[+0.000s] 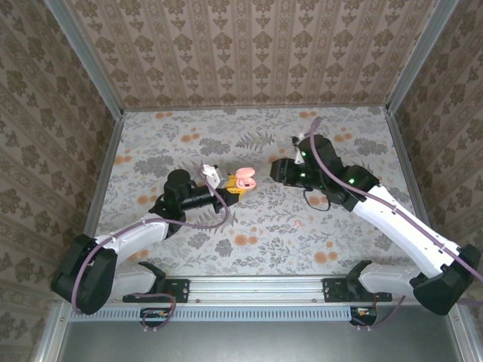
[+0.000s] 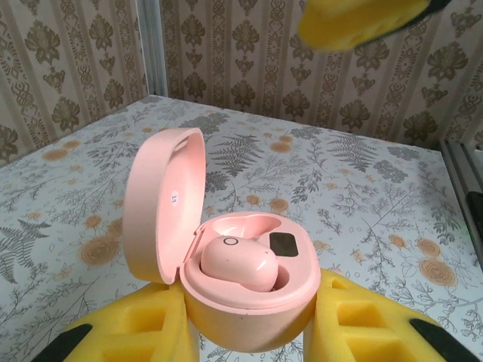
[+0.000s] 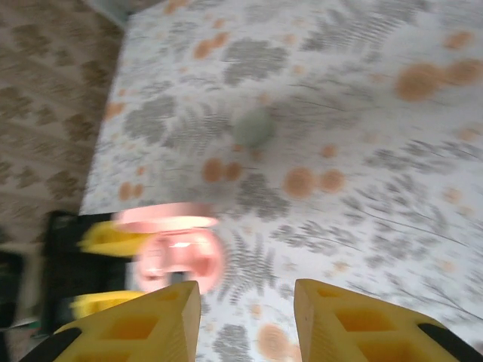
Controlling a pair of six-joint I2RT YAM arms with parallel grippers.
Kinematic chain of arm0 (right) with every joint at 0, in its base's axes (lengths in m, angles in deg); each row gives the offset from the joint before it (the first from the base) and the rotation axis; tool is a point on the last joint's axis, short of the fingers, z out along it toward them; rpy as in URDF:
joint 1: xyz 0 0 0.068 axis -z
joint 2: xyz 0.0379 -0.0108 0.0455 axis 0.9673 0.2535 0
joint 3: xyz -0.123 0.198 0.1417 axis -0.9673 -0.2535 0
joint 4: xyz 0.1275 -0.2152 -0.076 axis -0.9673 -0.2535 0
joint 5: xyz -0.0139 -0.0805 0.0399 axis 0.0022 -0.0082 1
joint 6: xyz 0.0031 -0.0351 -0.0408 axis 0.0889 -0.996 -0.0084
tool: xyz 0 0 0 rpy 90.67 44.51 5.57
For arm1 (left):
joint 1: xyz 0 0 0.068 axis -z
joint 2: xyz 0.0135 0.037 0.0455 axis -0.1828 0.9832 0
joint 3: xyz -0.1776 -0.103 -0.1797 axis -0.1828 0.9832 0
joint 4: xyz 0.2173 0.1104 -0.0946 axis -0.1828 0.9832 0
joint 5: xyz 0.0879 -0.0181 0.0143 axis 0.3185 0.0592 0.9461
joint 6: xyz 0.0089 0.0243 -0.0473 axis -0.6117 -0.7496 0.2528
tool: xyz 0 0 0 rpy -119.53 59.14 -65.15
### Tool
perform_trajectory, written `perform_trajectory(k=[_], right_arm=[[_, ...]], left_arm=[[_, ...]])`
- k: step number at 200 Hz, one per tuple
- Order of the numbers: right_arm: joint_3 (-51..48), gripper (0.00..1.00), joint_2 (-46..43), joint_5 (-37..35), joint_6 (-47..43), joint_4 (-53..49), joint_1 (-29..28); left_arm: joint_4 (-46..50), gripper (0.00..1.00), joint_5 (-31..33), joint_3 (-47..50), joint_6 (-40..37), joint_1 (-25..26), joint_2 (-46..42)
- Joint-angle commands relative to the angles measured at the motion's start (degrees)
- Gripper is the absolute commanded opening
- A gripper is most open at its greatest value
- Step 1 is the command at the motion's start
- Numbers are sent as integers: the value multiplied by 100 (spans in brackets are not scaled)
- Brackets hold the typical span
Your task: Insert the wireless bluetooth earbuds into the charging case
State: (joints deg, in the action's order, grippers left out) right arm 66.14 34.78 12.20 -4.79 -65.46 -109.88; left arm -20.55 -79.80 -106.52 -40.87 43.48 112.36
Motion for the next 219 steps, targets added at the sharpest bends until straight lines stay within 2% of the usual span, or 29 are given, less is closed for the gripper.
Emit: perform_trajectory(k=[1, 36, 80, 172, 219], right_arm=[[-572, 38, -137, 423, 80, -632, 422], [-1456, 38, -159, 550, 77, -611, 777], [-2254, 38, -3, 711, 152, -212, 1080], [-2740, 31, 1097, 872, 30, 741, 1127], [-2677, 29, 1471, 847, -235, 821, 1117]], left_arm=[[-511, 18, -341, 50, 17, -17, -59], [-802, 18, -739, -61, 180, -17, 79], [-503, 18, -886, -256, 63, 5, 146], [-188, 18, -778, -237, -79, 10, 13], [-115, 18, -758, -222, -103, 11, -4]])
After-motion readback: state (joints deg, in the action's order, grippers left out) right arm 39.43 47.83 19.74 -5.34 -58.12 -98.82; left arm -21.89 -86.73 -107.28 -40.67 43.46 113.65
